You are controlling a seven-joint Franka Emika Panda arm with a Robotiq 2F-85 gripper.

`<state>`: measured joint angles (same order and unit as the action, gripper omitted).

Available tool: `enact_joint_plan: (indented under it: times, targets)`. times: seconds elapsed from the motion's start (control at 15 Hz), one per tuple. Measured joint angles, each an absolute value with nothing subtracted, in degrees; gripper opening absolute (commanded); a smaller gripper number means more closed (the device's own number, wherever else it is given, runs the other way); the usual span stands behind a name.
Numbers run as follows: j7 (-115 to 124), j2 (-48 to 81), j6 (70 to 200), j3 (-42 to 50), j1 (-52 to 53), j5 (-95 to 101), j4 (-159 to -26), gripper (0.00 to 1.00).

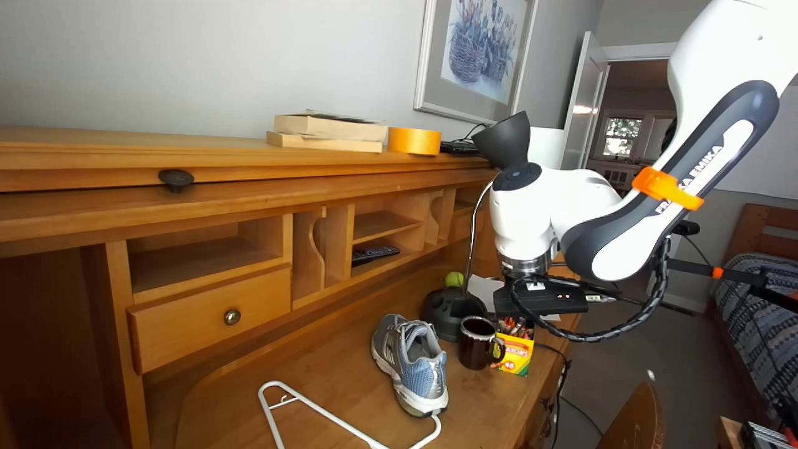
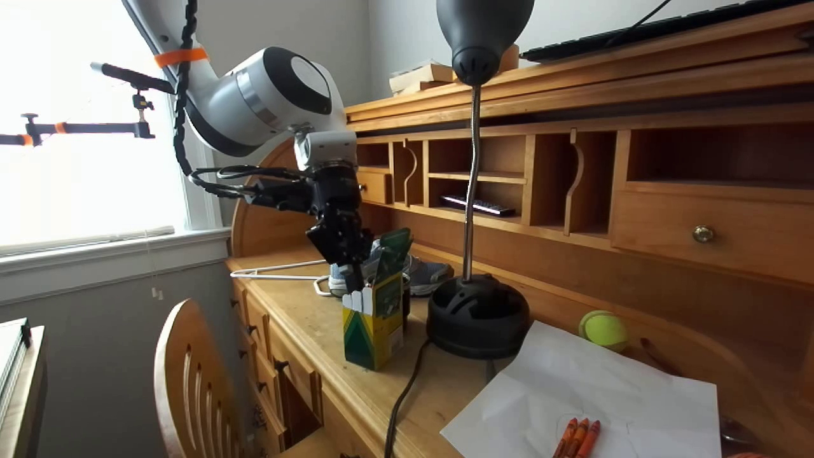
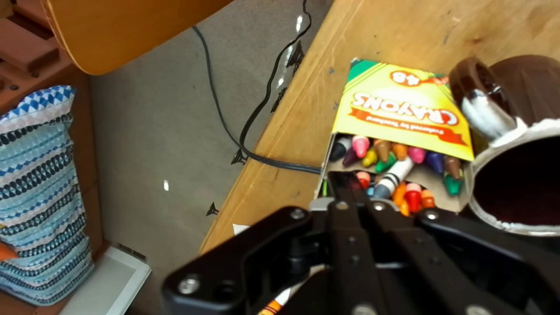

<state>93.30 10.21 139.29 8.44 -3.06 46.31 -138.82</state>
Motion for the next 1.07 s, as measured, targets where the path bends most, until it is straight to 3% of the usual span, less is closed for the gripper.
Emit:
enact_joint_plan:
  times: [1.07]
  targets:
    - [92.21,9.15,139.31,6.69,-2.45,45.51,-137.33,0.00]
